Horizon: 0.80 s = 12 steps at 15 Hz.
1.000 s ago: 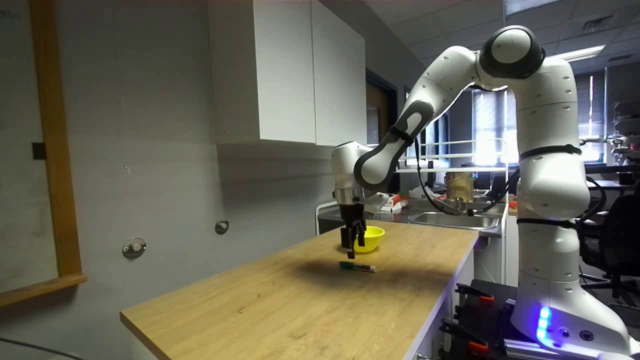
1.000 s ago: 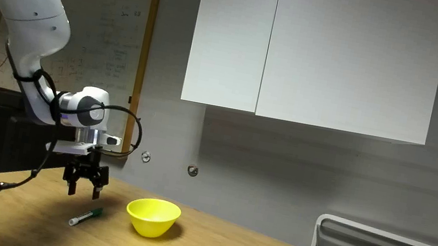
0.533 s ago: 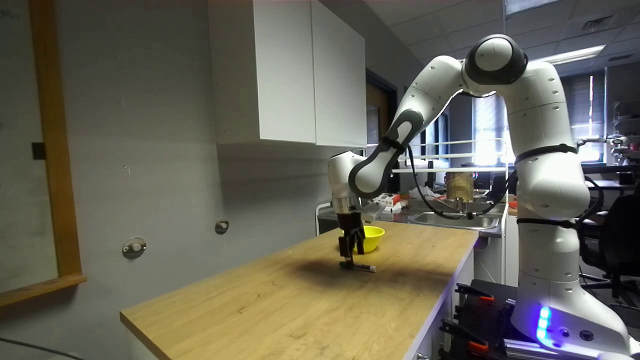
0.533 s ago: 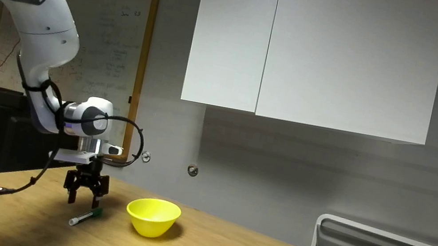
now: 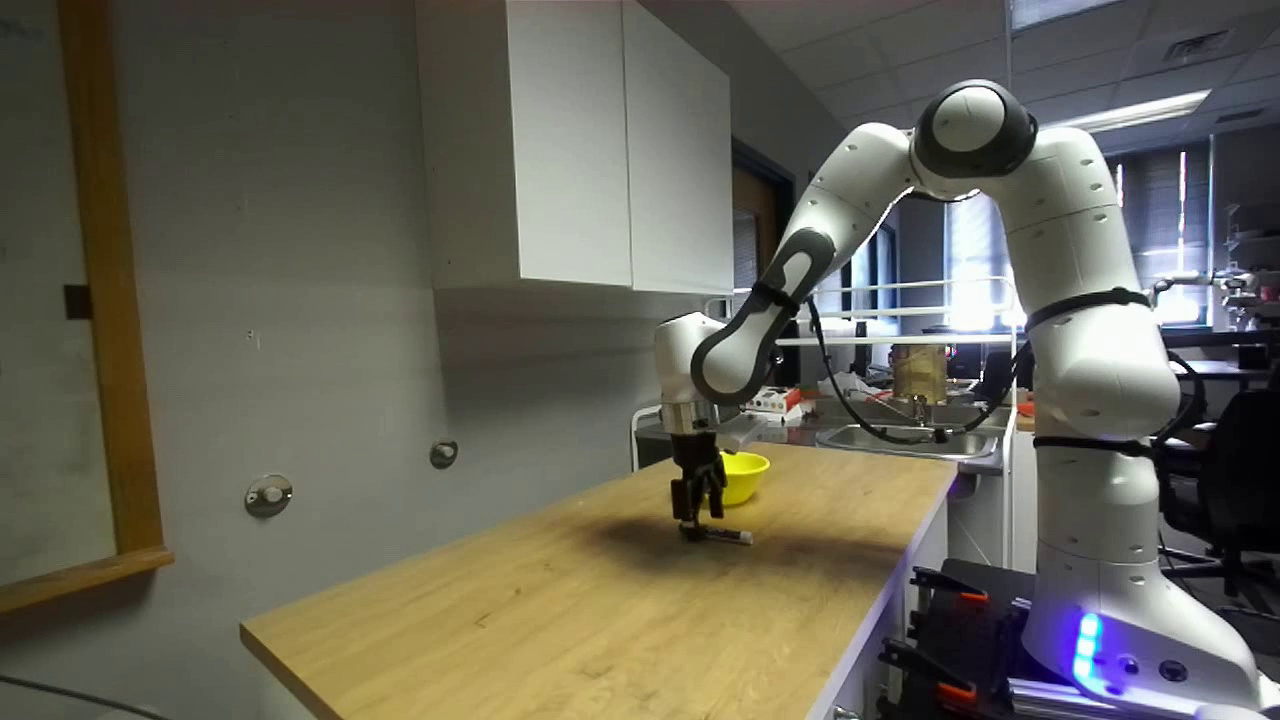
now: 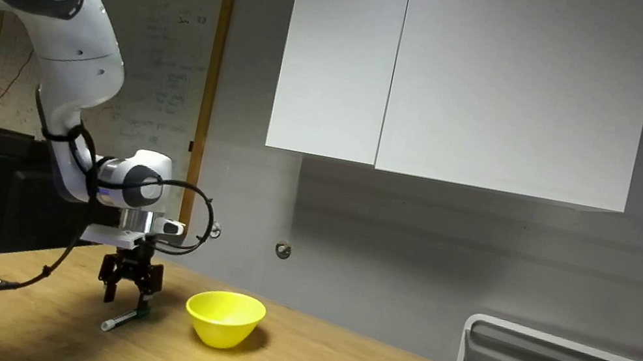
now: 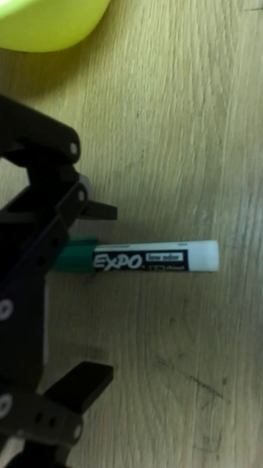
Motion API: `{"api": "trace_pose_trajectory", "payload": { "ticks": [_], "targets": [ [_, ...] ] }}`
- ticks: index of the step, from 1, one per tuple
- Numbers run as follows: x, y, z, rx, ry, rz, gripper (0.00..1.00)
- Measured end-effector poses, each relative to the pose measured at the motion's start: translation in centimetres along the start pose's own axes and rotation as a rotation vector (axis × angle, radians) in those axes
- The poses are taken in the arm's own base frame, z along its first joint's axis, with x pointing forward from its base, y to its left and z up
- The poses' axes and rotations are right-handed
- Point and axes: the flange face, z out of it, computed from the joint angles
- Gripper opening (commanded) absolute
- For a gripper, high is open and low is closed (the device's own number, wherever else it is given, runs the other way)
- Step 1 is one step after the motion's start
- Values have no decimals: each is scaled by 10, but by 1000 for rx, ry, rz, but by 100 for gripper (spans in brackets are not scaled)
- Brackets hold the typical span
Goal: Pick up the marker and put it in the cup
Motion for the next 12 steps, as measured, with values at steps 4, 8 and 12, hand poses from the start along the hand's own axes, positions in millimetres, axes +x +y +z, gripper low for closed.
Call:
{"api": "trace_pose_trajectory", "payload": {
  "ticks": [4,8,12],
  "targets": [
    [3,6,11,16,3,14,59],
    [4,10,12,18,15,17,29],
    [5,11,9,18,23,16,10]
  ]
}}
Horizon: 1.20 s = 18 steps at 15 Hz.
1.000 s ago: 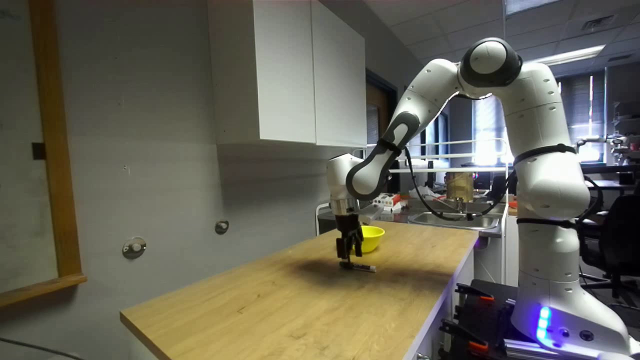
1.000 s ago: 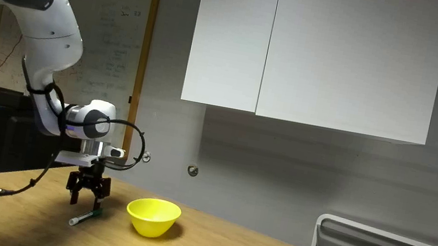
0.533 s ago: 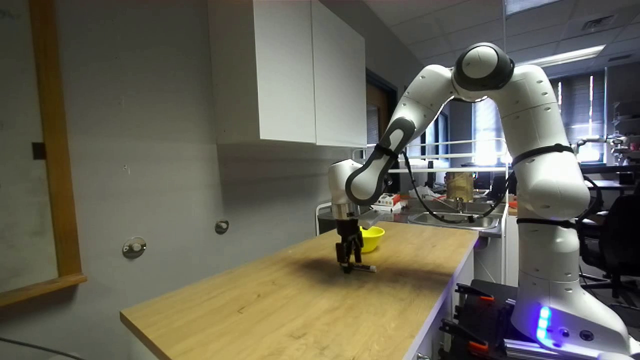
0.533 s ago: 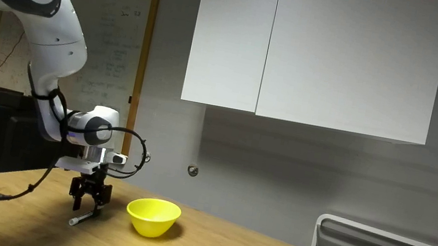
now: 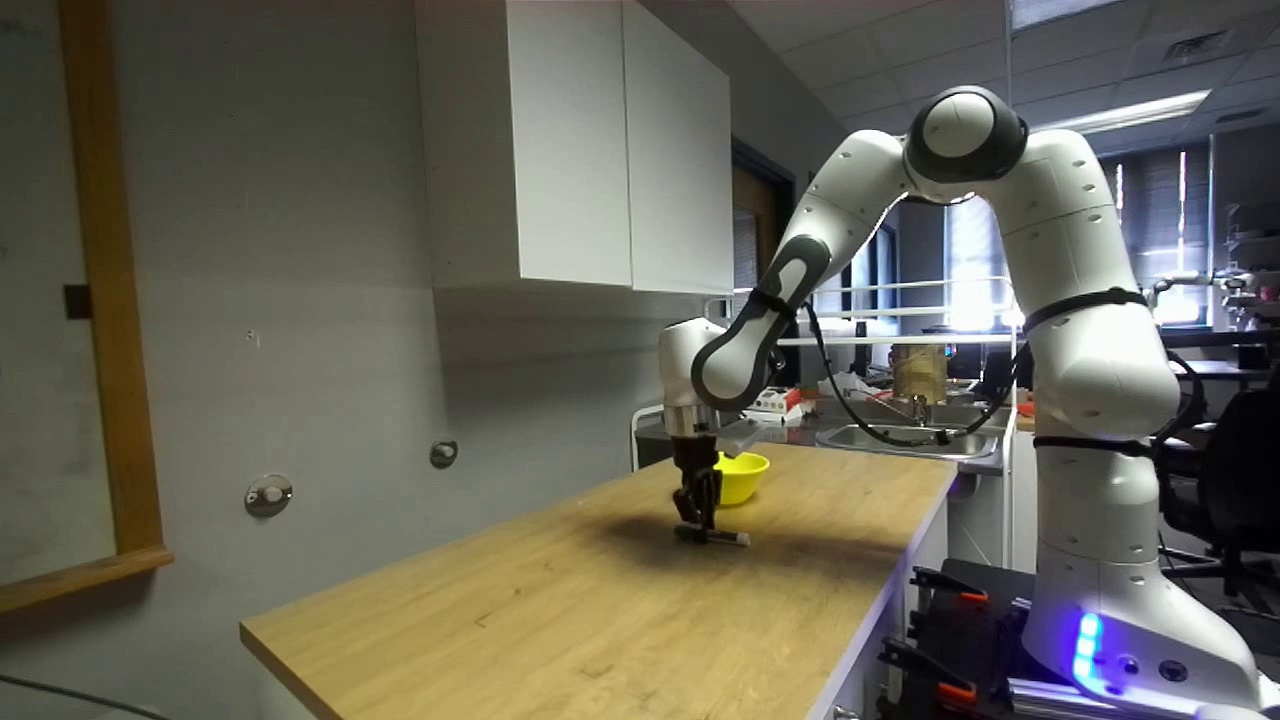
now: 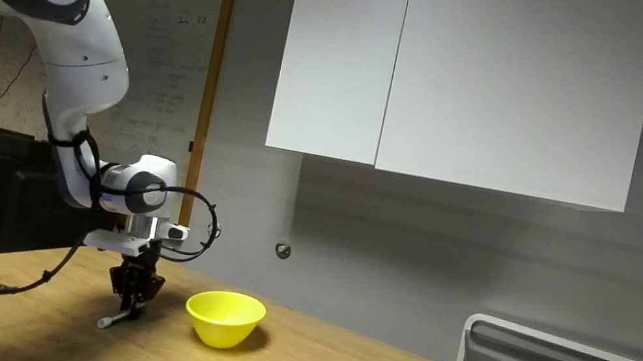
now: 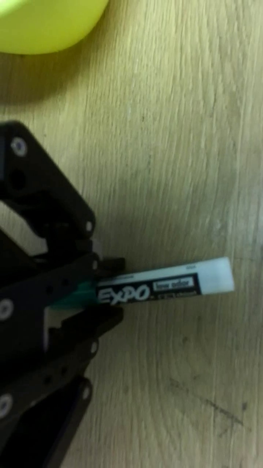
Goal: Pick up the marker and put it in the cup
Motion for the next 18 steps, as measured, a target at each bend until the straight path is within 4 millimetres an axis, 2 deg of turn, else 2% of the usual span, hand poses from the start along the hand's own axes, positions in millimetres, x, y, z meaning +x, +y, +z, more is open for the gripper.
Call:
{"api": "trace_pose_trajectory", "payload": {
  "ticks": [1,5,7,9,15,18],
  "targets": [
    [0,0,0,0,0,0,13],
    [-1,3,-1,-4,1,1,13],
    [-1,8,-9,-9,16,9,13],
    [1,19,-27,-14,51,26,13],
    [-2,69,-108,-24,199,125,13],
    [-6,98,-133,-48,255,208,13]
  ]
}}
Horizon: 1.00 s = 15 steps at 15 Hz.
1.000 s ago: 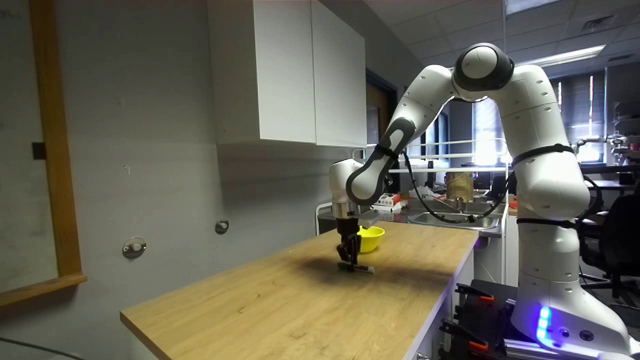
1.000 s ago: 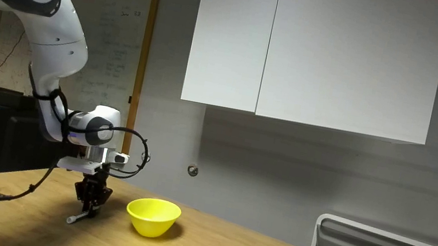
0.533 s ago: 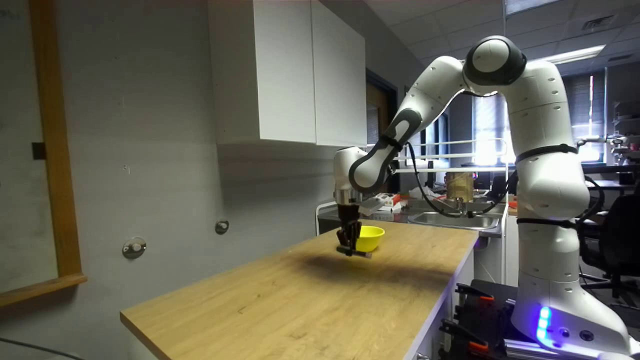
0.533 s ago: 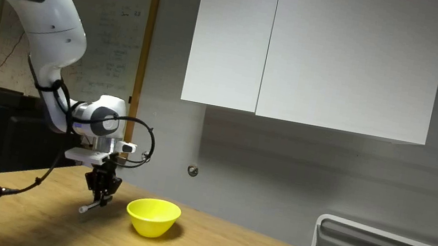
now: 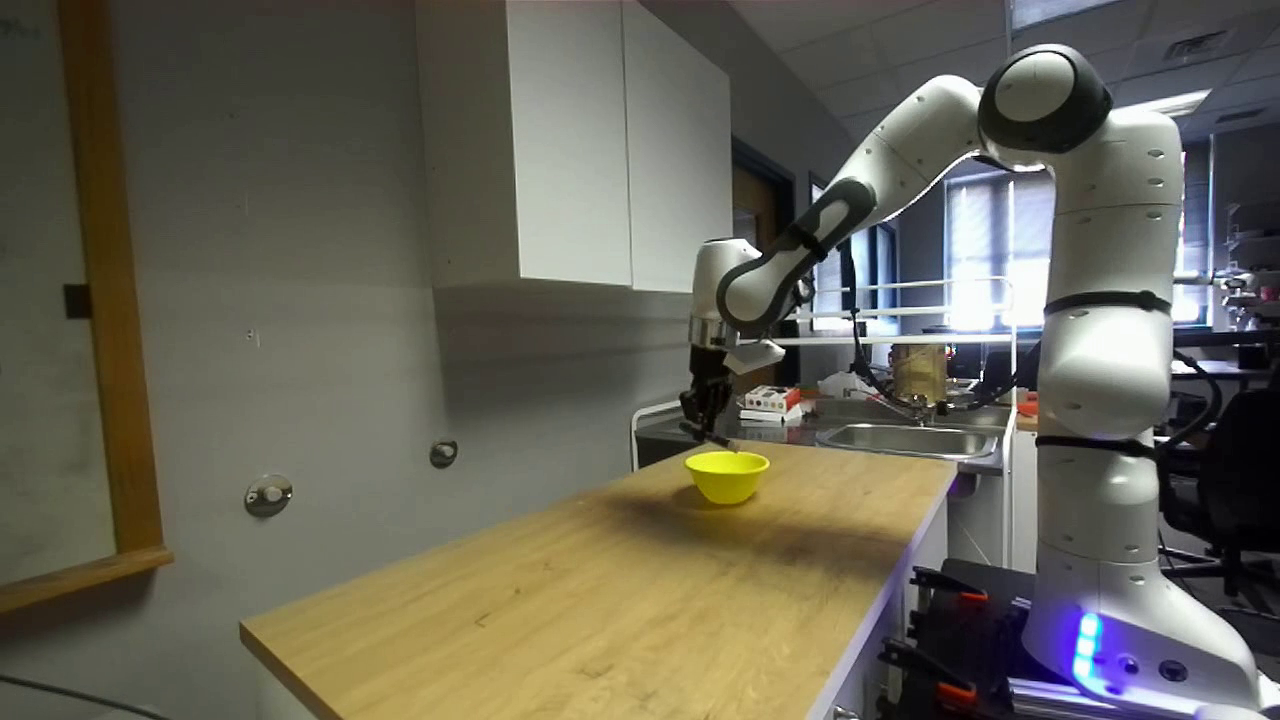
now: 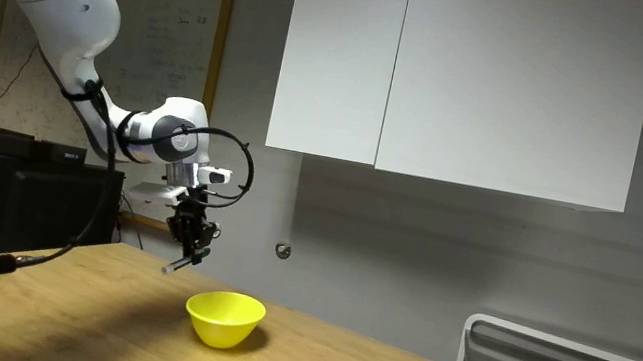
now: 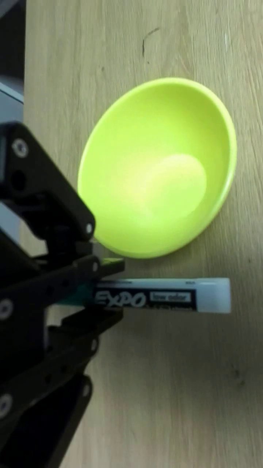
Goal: Pick up the marker and put it in the cup
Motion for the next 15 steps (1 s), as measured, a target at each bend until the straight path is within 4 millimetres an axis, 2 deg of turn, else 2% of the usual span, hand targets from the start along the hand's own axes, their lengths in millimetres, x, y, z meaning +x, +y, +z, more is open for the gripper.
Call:
{"api": "trace_pose_trajectory", "payload": {
  "ticks": [3,6,10,15],
  "targets": [
    [7,24,-8,-53,54,110,13],
    [10,39,-6,-95,96,229,13],
    [10,41,8,-139,124,343,13],
    [6,37,37,-175,117,420,13]
  ]
}}
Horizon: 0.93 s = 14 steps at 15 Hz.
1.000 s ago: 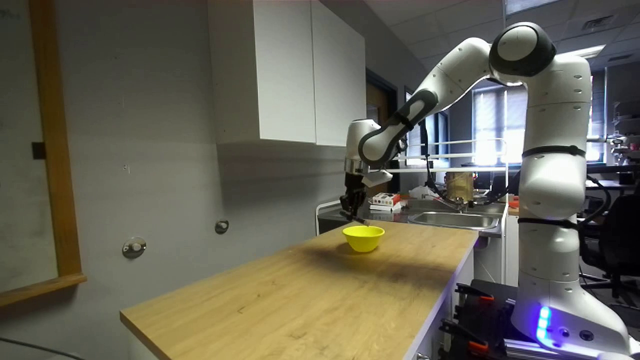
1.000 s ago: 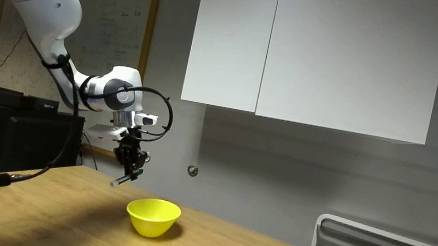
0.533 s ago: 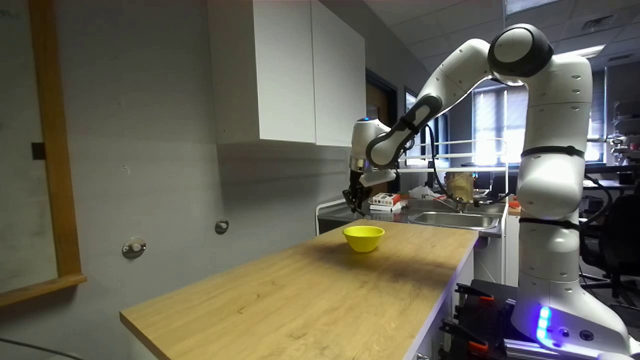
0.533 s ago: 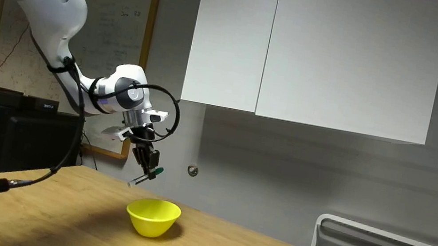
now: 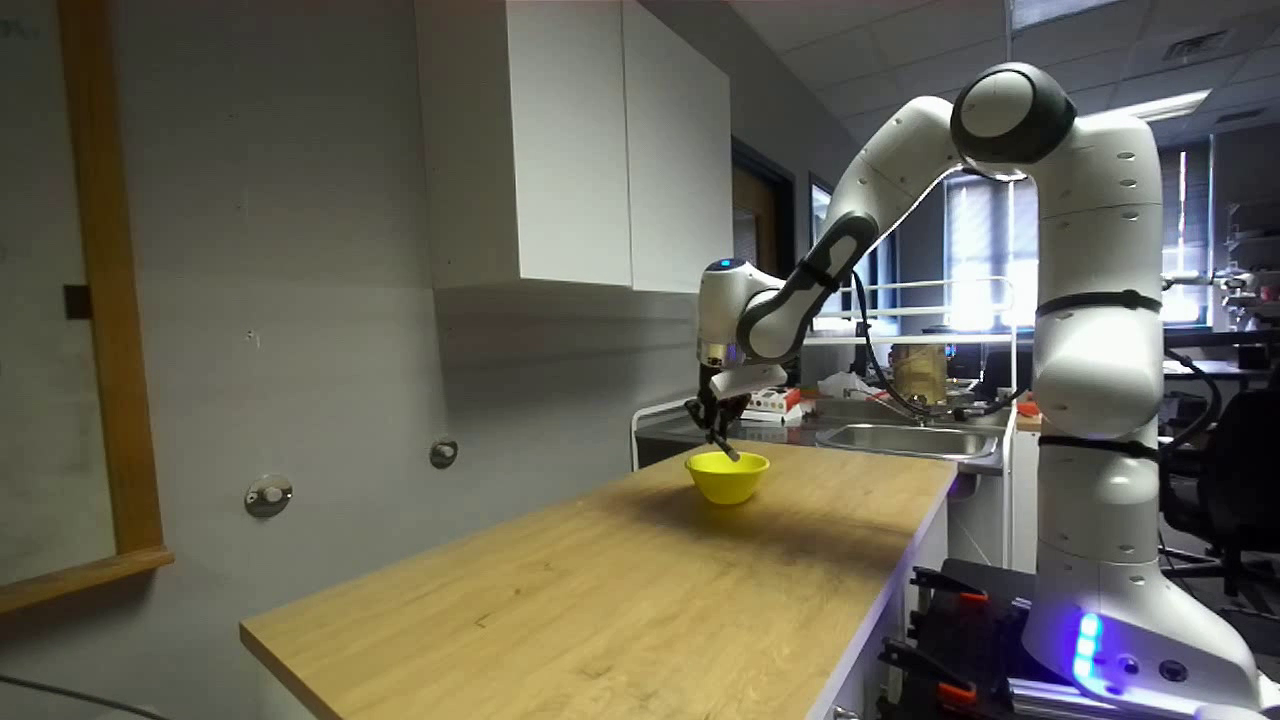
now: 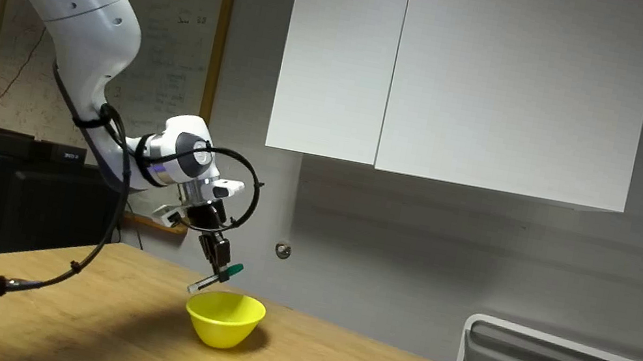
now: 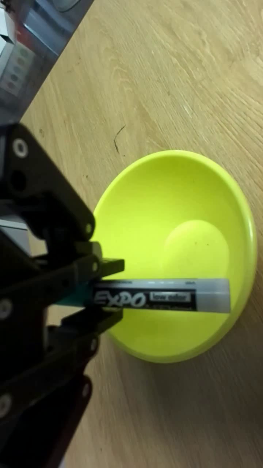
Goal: Pick up the marker and put it in the cup
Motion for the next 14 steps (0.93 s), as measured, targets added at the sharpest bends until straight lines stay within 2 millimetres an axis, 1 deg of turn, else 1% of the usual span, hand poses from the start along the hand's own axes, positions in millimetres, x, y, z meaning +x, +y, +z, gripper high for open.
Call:
{"api": "trace_pose_trajectory", "payload": {
  "ticks": [3,8,11,14],
  "targets": [
    [-3,3,17,-19,-9,26,13],
    [-2,14,39,-54,-26,48,13],
    [2,20,46,-64,-32,59,13],
    [6,24,48,-68,-29,70,13]
  ]
}}
